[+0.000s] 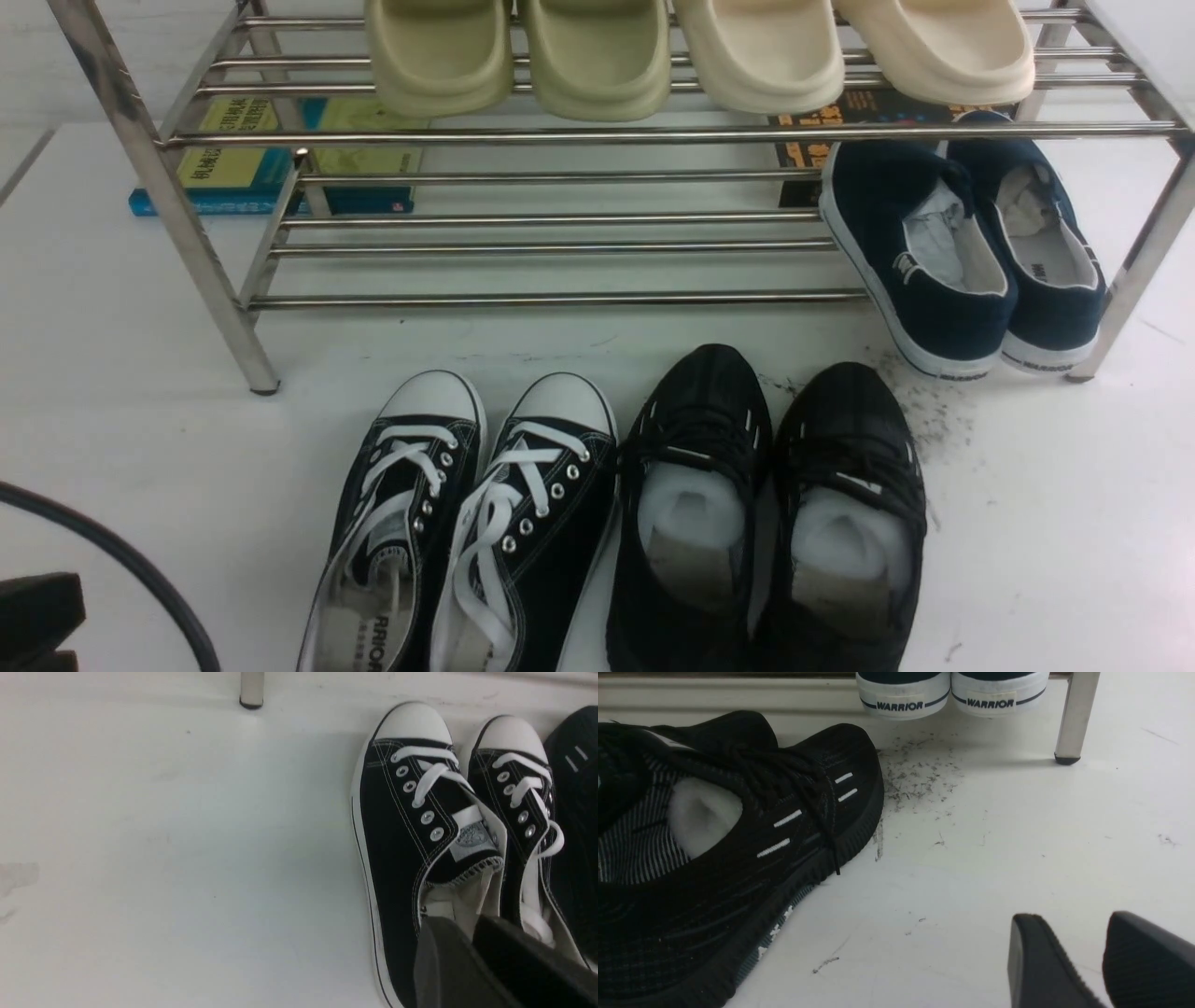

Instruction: Take the shoes off the shelf with your hand on the white table.

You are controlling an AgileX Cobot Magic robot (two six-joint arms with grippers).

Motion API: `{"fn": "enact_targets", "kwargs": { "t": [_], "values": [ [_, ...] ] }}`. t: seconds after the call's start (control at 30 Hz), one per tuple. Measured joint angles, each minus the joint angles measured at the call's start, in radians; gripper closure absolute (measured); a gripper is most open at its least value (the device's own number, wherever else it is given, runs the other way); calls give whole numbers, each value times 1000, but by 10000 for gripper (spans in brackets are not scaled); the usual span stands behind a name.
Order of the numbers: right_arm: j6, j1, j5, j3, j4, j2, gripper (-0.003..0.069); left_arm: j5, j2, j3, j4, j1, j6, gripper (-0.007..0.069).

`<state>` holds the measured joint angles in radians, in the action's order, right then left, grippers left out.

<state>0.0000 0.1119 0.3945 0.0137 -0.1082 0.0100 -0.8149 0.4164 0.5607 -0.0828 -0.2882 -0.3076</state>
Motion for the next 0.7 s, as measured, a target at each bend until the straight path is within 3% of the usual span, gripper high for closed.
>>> {"fn": "enact_targets", "kwargs": {
  "t": [0.2,0.47,0.57,0.7],
  "values": [
    [0,0,0,0,0,0,421,107,-1,-32,-14,0,-48,500],
    [0,0,0,0,0,0,421,350,-161,-258,-17,16,-67,498],
    [0,0,0,0,0,0,421,359,-222,-312,-18,73,-60,498],
    [0,0,0,0,0,0,421,364,-332,-399,-20,236,-58,497]
  ]
}}
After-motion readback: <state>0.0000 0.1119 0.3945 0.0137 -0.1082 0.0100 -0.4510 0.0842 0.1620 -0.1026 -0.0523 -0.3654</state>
